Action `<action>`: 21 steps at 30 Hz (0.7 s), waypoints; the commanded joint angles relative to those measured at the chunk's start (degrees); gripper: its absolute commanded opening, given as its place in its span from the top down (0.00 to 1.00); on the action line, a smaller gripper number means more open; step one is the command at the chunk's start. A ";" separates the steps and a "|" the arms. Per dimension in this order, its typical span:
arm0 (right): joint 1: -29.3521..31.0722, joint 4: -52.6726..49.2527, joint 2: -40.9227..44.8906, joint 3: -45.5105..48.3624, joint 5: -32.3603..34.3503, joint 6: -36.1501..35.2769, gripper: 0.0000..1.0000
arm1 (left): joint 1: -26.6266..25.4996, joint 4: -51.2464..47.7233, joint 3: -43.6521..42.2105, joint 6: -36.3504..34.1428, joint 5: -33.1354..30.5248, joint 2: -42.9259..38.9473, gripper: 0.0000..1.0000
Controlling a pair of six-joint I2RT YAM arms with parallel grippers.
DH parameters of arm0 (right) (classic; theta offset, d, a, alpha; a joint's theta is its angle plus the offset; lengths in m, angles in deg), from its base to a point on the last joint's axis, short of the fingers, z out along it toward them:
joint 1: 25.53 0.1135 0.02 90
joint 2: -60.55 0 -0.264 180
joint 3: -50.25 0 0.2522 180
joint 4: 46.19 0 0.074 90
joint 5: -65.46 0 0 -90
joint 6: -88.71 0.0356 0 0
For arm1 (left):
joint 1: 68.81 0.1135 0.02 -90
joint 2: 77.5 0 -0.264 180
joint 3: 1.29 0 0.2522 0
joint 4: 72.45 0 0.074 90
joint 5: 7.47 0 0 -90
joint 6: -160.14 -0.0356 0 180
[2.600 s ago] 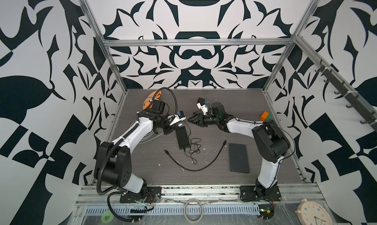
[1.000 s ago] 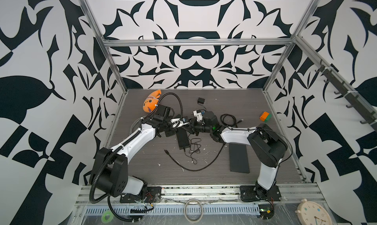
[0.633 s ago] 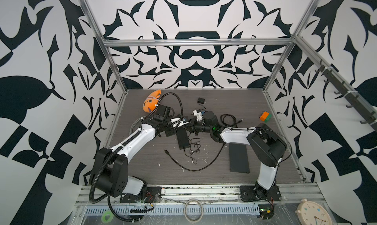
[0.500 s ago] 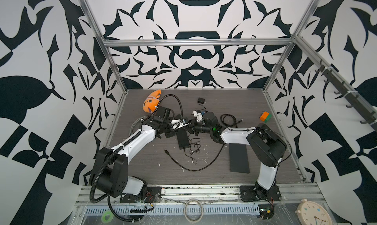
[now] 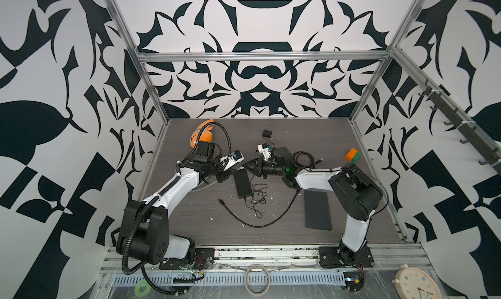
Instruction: Insert the plug into the switch port
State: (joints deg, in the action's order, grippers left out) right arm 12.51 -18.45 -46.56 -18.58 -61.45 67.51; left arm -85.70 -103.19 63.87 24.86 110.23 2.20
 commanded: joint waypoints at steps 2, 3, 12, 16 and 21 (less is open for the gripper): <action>-0.76 8.84 -1.16 1.34 -4.00 -4.18 0.98 | 0.73 -1.80 0.70 1.07 6.99 1.31 0.69; -0.83 10.09 -1.40 1.67 -4.46 -4.60 0.98 | 0.75 -1.79 0.72 1.07 7.53 1.67 0.69; -1.13 20.64 -4.93 2.51 -7.70 -2.28 0.98 | 1.40 0.78 0.50 2.15 10.76 3.45 0.73; -1.13 21.66 -4.93 2.69 -7.65 -2.05 0.98 | 2.07 -1.26 1.53 1.86 11.33 4.48 0.73; -1.10 22.03 -4.68 2.86 -8.05 -2.22 0.98 | 3.37 -3.97 3.11 1.00 13.95 6.01 0.73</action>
State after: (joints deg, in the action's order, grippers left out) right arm 11.58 -0.97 -52.99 -15.59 -68.20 64.97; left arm -83.03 -104.23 64.50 27.01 120.68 7.36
